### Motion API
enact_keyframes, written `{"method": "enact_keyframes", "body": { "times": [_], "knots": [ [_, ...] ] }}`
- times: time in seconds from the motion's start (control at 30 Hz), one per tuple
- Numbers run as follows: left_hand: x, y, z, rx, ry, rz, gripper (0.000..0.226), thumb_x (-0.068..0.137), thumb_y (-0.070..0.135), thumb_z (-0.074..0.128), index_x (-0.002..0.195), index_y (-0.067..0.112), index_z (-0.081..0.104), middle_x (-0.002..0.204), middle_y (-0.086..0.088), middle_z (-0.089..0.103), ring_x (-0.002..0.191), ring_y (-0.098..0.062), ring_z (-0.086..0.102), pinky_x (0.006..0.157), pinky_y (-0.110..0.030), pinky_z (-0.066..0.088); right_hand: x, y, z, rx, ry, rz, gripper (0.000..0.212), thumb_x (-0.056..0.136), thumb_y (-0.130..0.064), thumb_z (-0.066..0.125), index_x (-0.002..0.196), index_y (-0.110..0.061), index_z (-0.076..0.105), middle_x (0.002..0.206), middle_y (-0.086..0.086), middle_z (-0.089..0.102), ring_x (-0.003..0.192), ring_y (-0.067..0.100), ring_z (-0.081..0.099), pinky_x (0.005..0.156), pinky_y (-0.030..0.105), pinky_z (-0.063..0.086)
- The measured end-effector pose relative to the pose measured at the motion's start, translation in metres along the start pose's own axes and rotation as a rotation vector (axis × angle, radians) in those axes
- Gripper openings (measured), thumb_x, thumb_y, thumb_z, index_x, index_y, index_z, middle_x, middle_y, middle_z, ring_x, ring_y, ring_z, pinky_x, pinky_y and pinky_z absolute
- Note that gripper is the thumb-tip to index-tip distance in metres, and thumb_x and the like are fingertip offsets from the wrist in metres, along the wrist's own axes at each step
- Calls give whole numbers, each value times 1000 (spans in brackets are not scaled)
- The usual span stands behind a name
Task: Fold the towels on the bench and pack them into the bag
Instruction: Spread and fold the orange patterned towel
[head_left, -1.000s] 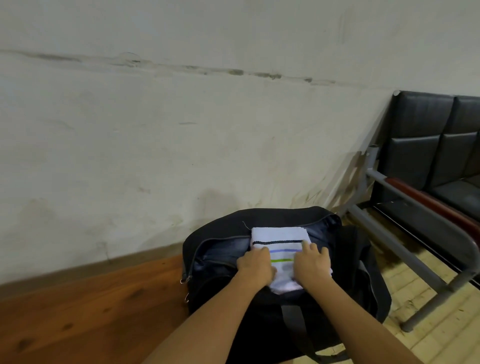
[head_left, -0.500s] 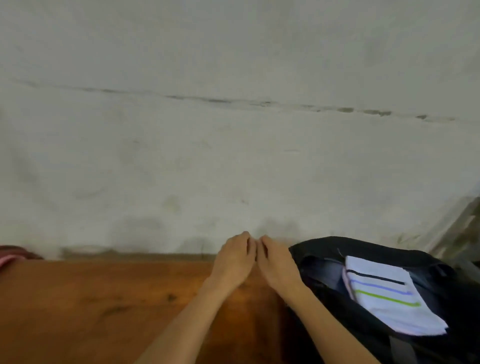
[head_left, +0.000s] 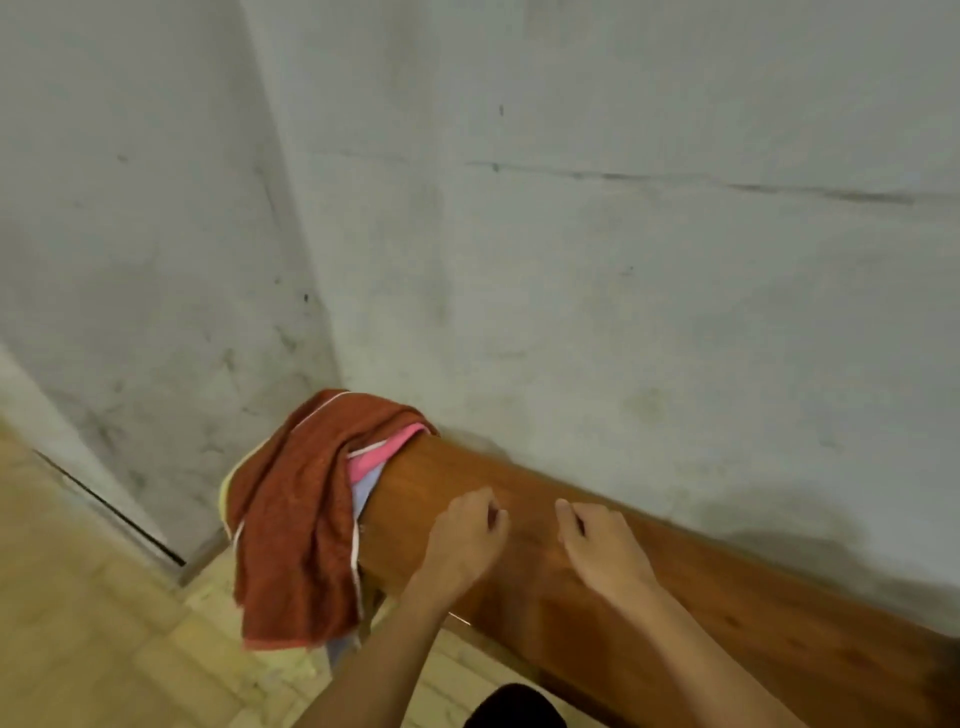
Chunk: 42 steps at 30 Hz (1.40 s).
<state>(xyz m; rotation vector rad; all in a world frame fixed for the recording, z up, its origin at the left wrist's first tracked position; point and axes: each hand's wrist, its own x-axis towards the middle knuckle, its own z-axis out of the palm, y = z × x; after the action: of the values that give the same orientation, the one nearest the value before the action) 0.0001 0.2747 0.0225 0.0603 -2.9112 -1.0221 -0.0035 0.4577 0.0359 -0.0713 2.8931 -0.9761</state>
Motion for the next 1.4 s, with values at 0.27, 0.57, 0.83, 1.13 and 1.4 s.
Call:
{"method": "enact_keyframes", "body": {
  "times": [0.27,0.57,0.83,1.13,1.4],
  "knots": [
    [23,-122,-79,376,326,-407,57,88,45,62,132,16,41,135,-15,42,125,-37,40,102,-53,36,17,-41,56,54,-111,39,51,102,-47,36,72,-19,65,69,-2,68,72,21,67,74,41,56],
    [26,-179,-103,152,380,-401,7,91,17,51,85,13,53,99,-7,58,91,-32,58,85,-47,46,24,-50,72,54,-145,22,50,104,-42,38,73,-18,68,64,-7,68,61,7,64,72,40,58],
    [36,-113,-104,-134,733,-216,10,103,21,40,96,27,43,88,3,58,76,-17,58,82,-46,54,17,-64,68,122,-142,1,44,105,-41,38,78,-22,66,66,-2,69,62,7,64,69,28,54],
    [33,3,-93,-354,597,133,11,103,16,42,102,19,53,87,6,61,76,-4,58,73,-13,44,16,-71,57,454,-191,-109,56,90,-29,72,136,-39,41,116,-17,61,109,3,59,94,32,54],
    [13,50,-45,-535,369,30,13,100,11,46,86,12,47,71,3,51,65,-4,52,60,-19,36,-15,-51,27,685,-215,20,16,95,-23,65,111,-25,69,103,-6,74,99,10,69,81,28,59]
  ]
}}
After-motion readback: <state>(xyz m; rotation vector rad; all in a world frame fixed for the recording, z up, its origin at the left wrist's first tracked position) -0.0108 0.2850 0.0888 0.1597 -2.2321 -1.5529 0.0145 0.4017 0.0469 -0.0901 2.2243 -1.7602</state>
